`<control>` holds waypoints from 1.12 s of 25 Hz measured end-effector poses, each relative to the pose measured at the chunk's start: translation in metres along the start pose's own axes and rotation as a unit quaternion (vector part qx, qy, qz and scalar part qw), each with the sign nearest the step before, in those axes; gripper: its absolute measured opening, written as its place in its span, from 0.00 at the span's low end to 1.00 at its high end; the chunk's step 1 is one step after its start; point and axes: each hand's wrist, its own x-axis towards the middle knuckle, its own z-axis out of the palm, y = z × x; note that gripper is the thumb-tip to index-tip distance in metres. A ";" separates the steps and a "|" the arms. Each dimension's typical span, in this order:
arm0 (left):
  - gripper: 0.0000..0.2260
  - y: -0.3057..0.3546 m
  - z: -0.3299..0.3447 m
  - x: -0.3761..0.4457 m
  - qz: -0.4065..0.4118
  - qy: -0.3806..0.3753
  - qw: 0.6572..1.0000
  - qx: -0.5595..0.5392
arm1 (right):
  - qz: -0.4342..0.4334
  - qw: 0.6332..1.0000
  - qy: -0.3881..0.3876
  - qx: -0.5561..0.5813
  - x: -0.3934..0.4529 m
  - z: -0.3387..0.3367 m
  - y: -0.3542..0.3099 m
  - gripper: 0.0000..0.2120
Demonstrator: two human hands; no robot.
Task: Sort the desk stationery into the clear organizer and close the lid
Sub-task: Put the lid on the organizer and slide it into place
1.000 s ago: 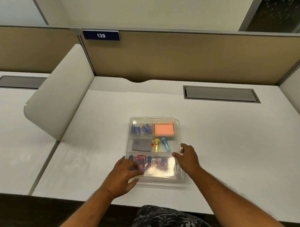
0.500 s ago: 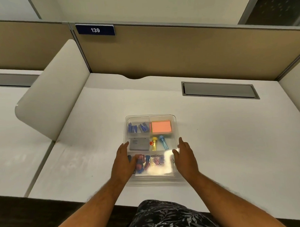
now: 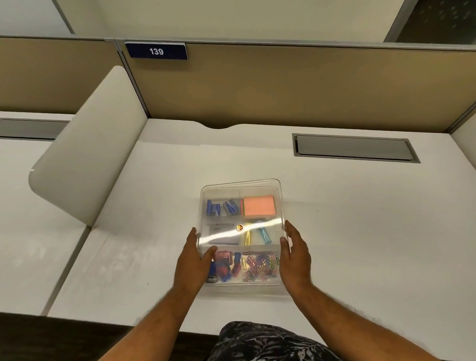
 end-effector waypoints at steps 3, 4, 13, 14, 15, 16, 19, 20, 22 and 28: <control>0.34 -0.005 0.002 0.004 -0.020 -0.011 1.000 0.002 | 0.027 0.999 -0.021 -0.025 0.006 0.000 0.006 0.21; 0.35 -0.005 0.003 0.004 -0.020 -0.008 1.000 -0.001 | 0.031 0.999 -0.029 -0.026 0.006 0.000 0.009 0.21; 0.34 0.003 0.004 0.012 0.004 -0.030 0.999 0.045 | 0.075 0.995 -0.065 -0.026 0.029 -0.013 0.009 0.21; 0.35 0.003 0.003 0.015 0.004 -0.037 0.998 0.053 | 0.083 0.993 -0.080 -0.025 0.031 -0.016 0.008 0.22; 0.36 0.003 0.003 0.017 0.007 -0.043 0.997 0.060 | 0.087 0.991 -0.095 -0.036 0.035 -0.020 0.007 0.23; 0.36 0.004 0.003 0.018 0.011 -0.048 0.996 0.069 | 0.089 0.988 -0.116 -0.057 0.040 -0.024 0.005 0.25; 0.36 0.001 0.006 0.017 0.020 -0.050 0.993 0.109 | 0.095 0.957 -0.234 -0.145 0.054 -0.044 -0.006 0.38; 0.36 -0.003 0.006 0.015 0.023 -0.045 0.987 0.151 | 0.115 0.941 -0.280 -0.148 0.055 -0.051 -0.011 0.43; 0.36 -0.012 0.006 0.013 0.042 -0.024 0.969 0.244 | 0.156 0.915 -0.342 -0.143 0.050 -0.059 -0.020 0.52; 0.40 -0.015 -0.003 0.028 0.095 -0.044 0.933 0.343 | 0.083 0.877 -0.345 -0.324 0.056 -0.039 -0.023 0.56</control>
